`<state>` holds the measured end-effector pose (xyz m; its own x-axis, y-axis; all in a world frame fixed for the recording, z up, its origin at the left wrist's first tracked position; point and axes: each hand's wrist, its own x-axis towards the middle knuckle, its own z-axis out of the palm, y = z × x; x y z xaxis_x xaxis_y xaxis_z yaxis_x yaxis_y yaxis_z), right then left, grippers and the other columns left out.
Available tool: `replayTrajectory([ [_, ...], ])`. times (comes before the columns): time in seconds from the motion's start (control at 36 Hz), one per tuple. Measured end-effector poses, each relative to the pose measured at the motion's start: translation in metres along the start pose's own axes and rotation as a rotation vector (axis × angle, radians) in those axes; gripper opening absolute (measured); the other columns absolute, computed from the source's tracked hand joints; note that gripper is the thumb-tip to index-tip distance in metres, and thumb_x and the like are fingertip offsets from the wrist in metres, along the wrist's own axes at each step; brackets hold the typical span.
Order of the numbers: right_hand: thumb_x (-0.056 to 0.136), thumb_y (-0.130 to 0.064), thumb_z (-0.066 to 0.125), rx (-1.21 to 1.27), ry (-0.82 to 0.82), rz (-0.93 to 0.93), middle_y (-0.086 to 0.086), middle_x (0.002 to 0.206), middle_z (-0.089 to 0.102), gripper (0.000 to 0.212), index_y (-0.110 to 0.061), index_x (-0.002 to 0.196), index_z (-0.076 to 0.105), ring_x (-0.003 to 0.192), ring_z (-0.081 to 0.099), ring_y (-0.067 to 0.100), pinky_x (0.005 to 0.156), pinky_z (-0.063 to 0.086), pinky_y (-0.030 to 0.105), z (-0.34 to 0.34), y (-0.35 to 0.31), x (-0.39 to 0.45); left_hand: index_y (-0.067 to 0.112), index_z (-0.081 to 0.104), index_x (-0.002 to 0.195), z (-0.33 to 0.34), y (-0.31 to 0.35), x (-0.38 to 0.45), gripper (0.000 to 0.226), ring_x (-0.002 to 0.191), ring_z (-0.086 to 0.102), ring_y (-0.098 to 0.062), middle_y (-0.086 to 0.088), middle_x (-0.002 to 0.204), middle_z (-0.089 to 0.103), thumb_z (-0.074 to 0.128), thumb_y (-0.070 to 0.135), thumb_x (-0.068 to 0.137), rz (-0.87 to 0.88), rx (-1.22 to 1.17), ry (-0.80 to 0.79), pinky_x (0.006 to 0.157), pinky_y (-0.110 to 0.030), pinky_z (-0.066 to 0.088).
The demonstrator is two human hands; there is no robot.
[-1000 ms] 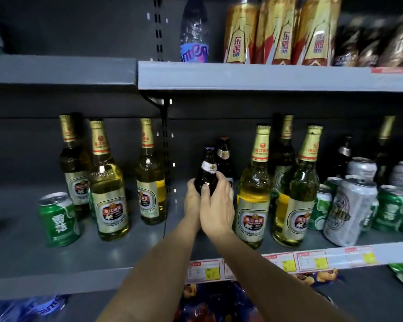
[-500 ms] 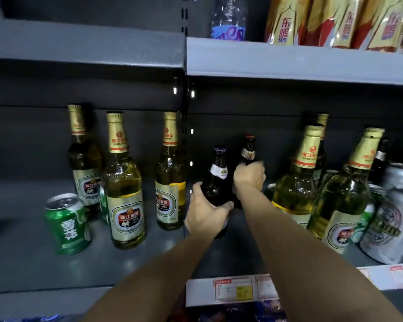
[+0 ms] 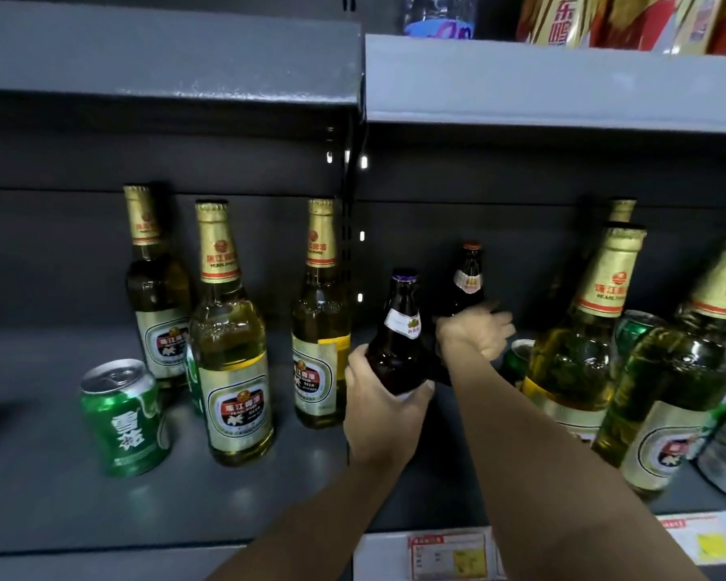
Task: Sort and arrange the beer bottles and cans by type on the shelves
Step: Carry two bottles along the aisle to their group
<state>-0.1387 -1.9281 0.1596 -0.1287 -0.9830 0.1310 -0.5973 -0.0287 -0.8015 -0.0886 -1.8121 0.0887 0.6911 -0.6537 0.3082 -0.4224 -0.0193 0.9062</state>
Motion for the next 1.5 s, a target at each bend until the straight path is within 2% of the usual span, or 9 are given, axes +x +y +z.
replayTrajectory([
  [0.11,0.079,-0.035,0.076,0.001,0.053,0.058,0.021,0.142,0.031,0.079,-0.006,0.14,0.034,0.13,0.032,0.038,0.1,0.037,0.044,0.011,0.007,0.009,0.029,0.036,0.127,0.0,-0.001,0.001,0.08,0.109,0.056,-0.01,0.012,0.115,0.055,0.084,0.035,0.064,-0.029,-0.008,0.018,0.089,-0.035,0.048],
  [0.17,0.075,-0.037,0.08,0.007,0.046,0.027,0.018,0.139,0.036,0.083,-0.01,0.138,0.034,0.128,0.037,0.036,0.095,0.042,0.043,0.014,0.006,0.006,0.029,0.037,0.126,-0.001,0.002,-0.001,0.079,0.11,0.056,-0.015,0.012,0.115,0.056,0.085,0.036,0.062,-0.039,-0.003,0.031,0.089,-0.035,0.048],
  [0.31,0.075,-0.04,0.079,-0.009,-0.008,-0.072,0.015,0.138,0.043,0.089,-0.011,0.142,0.029,0.125,0.048,0.035,0.092,0.045,0.042,0.014,0.009,-0.013,0.026,0.038,0.128,-0.009,0.006,-0.014,0.082,0.115,0.055,-0.019,0.007,0.119,0.057,0.086,0.034,0.062,-0.05,-0.003,0.088,0.092,-0.035,0.046],
  [0.47,0.075,-0.047,0.076,0.058,0.006,-0.049,0.011,0.132,0.048,0.075,-0.01,0.128,0.037,0.117,0.054,0.033,0.079,0.045,0.038,0.009,0.013,-0.047,0.027,0.035,0.13,-0.026,0.005,-0.032,0.083,0.117,0.054,-0.02,0.005,0.123,0.057,0.084,0.035,0.063,-0.042,0.016,0.055,0.095,-0.038,0.046],
  [0.69,0.075,-0.046,0.076,0.047,-0.002,-0.149,0.009,0.129,0.052,0.067,-0.013,0.123,0.043,0.114,0.056,0.033,0.077,0.042,0.035,-0.011,0.022,-0.097,0.024,0.034,0.129,-0.064,0.005,-0.048,0.08,0.117,0.054,-0.025,0.0,0.125,0.054,0.083,0.031,0.066,-0.092,-0.035,0.091,0.086,-0.03,0.035],
  [1.06,0.076,-0.059,0.067,0.052,0.12,-0.316,0.007,0.116,0.05,0.064,-0.012,0.112,0.04,0.103,0.058,0.031,0.069,0.036,0.034,-0.089,0.064,-0.207,0.024,0.037,0.134,-0.107,0.056,-0.126,0.082,0.117,0.055,-0.026,0.0,0.129,0.054,0.079,0.047,0.067,0.065,0.103,0.28,0.09,-0.038,0.044],
  [1.25,0.077,-0.057,0.066,0.01,0.184,-0.266,0.007,0.116,0.05,0.066,-0.012,0.117,0.041,0.097,0.059,0.031,0.065,0.036,0.034,-0.165,0.142,-0.24,0.021,0.04,0.125,-0.073,0.07,-0.215,0.075,0.114,0.057,-0.027,-0.002,0.123,0.056,0.08,0.047,0.067,0.048,0.127,0.146,0.085,-0.038,0.044],
  [1.39,0.077,-0.056,0.067,-0.032,0.224,-0.132,0.007,0.109,0.053,0.06,-0.013,0.112,0.044,0.093,0.06,0.031,0.066,0.044,0.037,-0.228,0.225,-0.25,0.018,0.038,0.114,-0.022,0.074,-0.282,0.074,0.103,0.061,-0.031,-0.004,0.114,0.058,0.082,0.047,0.064,0.01,0.151,-0.062,0.079,-0.039,0.047],
  [1.5,0.077,-0.053,0.068,-0.147,0.248,-0.005,0.007,0.115,0.054,0.06,-0.013,0.114,0.042,0.104,0.058,0.031,0.071,0.04,0.036,-0.279,0.297,-0.26,0.018,0.037,0.117,0.032,0.076,-0.338,0.08,0.105,0.061,-0.033,-0.005,0.116,0.059,0.083,0.051,0.06,-0.027,0.15,-0.242,0.084,-0.044,0.051],
])
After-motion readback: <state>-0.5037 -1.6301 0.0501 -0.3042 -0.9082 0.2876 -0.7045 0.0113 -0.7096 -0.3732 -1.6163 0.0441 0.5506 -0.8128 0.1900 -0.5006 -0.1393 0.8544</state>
